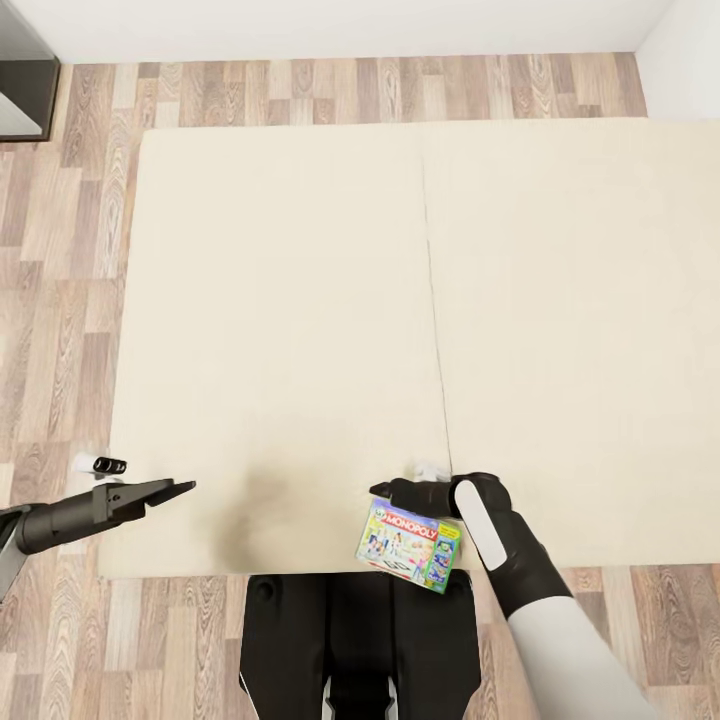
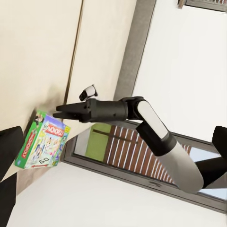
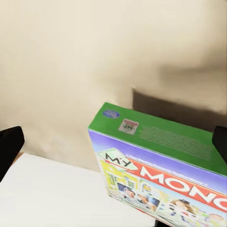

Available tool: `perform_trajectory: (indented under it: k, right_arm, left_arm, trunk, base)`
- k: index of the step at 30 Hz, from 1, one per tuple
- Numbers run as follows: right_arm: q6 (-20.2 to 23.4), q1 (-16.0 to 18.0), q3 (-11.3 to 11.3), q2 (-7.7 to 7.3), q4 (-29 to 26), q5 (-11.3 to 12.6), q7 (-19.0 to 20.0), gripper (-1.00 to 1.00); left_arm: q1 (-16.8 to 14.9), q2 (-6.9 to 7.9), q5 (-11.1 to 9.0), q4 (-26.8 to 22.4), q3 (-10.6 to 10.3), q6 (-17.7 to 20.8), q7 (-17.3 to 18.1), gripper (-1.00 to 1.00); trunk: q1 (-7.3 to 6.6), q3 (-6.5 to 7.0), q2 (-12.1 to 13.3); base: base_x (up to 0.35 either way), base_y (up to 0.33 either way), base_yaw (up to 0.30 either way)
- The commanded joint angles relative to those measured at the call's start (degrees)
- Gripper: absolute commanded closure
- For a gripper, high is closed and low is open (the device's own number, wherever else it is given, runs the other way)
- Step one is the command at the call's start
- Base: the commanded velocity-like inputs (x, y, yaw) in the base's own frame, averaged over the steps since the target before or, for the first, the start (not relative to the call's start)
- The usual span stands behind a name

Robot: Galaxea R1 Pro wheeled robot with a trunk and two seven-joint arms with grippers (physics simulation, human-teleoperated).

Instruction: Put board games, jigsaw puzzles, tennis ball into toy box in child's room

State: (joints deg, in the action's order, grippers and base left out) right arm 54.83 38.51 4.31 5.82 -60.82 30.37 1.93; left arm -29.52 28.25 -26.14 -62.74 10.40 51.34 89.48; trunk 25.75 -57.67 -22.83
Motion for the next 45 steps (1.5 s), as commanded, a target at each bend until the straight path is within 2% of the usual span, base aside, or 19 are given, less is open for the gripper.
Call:
perform_trajectory:
  k: [1, 5, 11, 22, 33, 45]
  right_arm:
    - [0.6, 0.0, -0.4, 0.34, 0.0, 0.1, -0.1, -1.00]
    - [1.7, 0.0, -1.6, 0.75, 0.0, 1.1, -1.0, -1.00]
    - [0.0, -1.5, -1.6, 1.36, 0.1, 0.9, -0.5, -1.00]
    - [-3.6, -2.7, -1.6, 1.32, -1.3, 0.8, -0.3, -1.00]
    - [-2.9, -5.2, -1.7, 1.22, -4.8, 0.7, -0.3, -1.00]
    - [-1.6, -5.7, -2.6, 1.21, -8.3, 0.7, -0.3, -1.00]
  left_arm:
    - [0.0, -0.31, -0.1, 0.0, 0.0, 0.6, 0.2, -1.00]
    - [0.0, -1.06, -0.1, 0.0, 0.0, 0.6, 0.2, -1.00]
    - [0.0, -2.00, 0.3, 0.0, -0.1, 0.6, 0.2, -1.00]
    - [0.0, -2.14, 0.6, 0.0, -0.1, 0.6, 0.3, -1.00]
    - [0.0, -2.14, 0.8, 0.0, 0.0, 0.6, 0.3, -1.00]
    - [0.0, -2.14, 0.8, 0.0, 0.0, 0.6, 0.2, -1.00]
  trunk:
    - [0.03, -0.05, -0.1]
    - [0.03, -0.05, -0.1]
    - [0.03, -0.05, -0.1]
    - [0.03, -0.05, -0.1]
    - [0.03, -0.05, -0.1]
    - [0.03, -0.05, -0.1]
  base:
    - [0.000, 0.000, 0.000]
    - [0.000, 0.000, 0.000]
    - [0.000, 0.000, 0.000]
    - [0.000, 0.000, 0.000]
    - [0.000, 0.000, 0.000]
    - [0.000, 0.000, 0.000]
